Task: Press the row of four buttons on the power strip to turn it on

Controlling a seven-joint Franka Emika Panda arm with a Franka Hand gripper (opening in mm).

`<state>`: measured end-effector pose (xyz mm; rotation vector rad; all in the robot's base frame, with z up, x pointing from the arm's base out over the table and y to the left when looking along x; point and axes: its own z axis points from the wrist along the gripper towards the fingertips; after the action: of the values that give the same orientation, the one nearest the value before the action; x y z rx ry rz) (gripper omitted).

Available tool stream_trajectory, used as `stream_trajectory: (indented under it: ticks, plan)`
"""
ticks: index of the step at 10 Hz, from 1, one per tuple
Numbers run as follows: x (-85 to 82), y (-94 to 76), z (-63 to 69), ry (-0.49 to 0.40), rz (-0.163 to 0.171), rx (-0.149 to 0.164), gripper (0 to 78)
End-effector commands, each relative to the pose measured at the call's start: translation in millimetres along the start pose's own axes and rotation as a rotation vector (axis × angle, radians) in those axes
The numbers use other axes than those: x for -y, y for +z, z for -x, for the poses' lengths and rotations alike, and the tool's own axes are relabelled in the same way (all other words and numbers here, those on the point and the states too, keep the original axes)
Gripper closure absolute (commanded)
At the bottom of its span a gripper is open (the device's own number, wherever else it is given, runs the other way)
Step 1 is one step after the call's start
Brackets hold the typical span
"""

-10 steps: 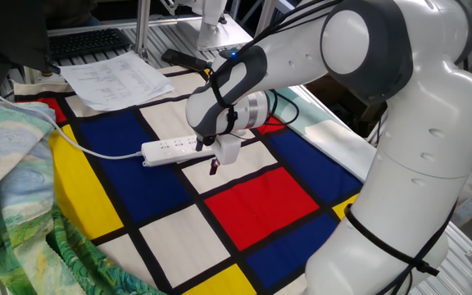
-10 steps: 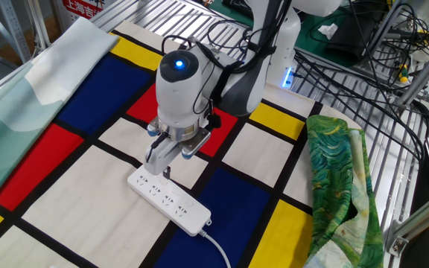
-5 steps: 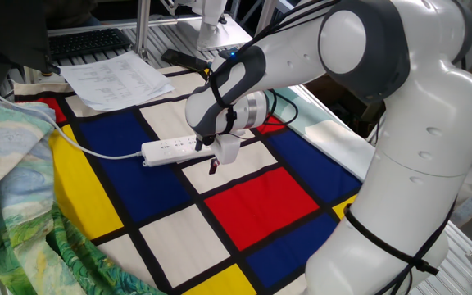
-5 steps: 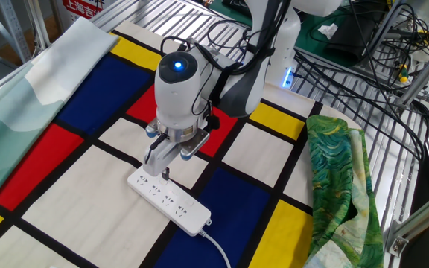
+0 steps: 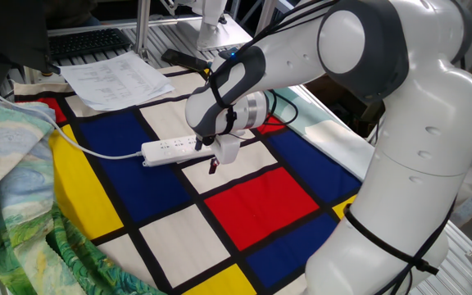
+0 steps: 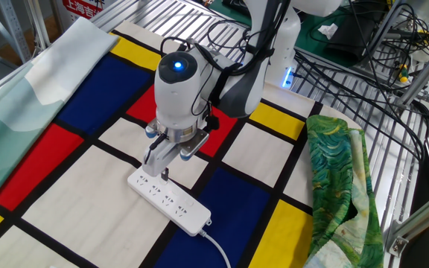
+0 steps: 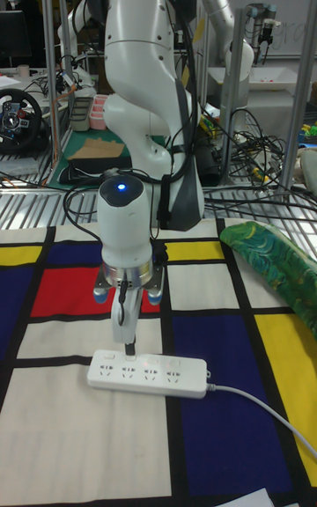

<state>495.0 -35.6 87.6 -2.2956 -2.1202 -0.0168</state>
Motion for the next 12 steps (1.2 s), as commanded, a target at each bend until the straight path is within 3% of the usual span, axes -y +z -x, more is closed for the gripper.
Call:
stream_trajectory:
  ticks: [1, 12]
  plan:
    - [-3.6, -1.2, -0.7, 0.002, 0.004, -0.001, 0.2]
    - [0.3, 11.6, -3.6, -0.002, 0.025, -0.007, 0.2]
